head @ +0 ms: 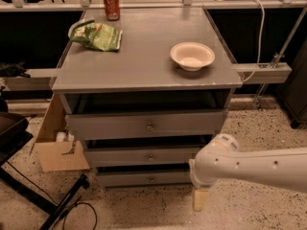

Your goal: Open bottom drawer

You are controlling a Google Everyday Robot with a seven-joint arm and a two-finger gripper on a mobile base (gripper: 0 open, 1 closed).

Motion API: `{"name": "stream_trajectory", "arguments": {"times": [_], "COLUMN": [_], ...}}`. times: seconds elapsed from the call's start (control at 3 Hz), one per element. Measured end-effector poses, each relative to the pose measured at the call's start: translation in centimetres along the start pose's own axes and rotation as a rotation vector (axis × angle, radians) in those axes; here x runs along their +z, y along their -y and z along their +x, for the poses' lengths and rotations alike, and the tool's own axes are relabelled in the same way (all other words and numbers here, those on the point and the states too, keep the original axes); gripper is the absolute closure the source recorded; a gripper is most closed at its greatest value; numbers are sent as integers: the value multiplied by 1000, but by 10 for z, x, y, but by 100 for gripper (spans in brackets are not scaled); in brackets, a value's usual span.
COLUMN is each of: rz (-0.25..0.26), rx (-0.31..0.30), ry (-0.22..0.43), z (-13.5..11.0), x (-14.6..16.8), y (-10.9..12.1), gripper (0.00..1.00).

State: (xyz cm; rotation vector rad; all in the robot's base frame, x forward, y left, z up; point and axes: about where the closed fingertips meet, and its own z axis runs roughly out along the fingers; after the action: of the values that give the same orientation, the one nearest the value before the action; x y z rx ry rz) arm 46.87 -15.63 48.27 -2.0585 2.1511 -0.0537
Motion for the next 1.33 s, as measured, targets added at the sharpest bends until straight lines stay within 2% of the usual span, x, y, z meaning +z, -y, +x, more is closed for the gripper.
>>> {"name": "stream_trajectory", "arguments": {"times": [0.33, 0.67, 1.0, 1.33], "rz": [-16, -55, -54, -72], "rx": [-51, -64, -65, -65], "ry": [23, 38, 37, 21], "z": [-11, -16, -16, -12], "x": [67, 121, 120, 154], "y": [-5, -3, -3, -1], "gripper": [0, 0, 0, 0]}}
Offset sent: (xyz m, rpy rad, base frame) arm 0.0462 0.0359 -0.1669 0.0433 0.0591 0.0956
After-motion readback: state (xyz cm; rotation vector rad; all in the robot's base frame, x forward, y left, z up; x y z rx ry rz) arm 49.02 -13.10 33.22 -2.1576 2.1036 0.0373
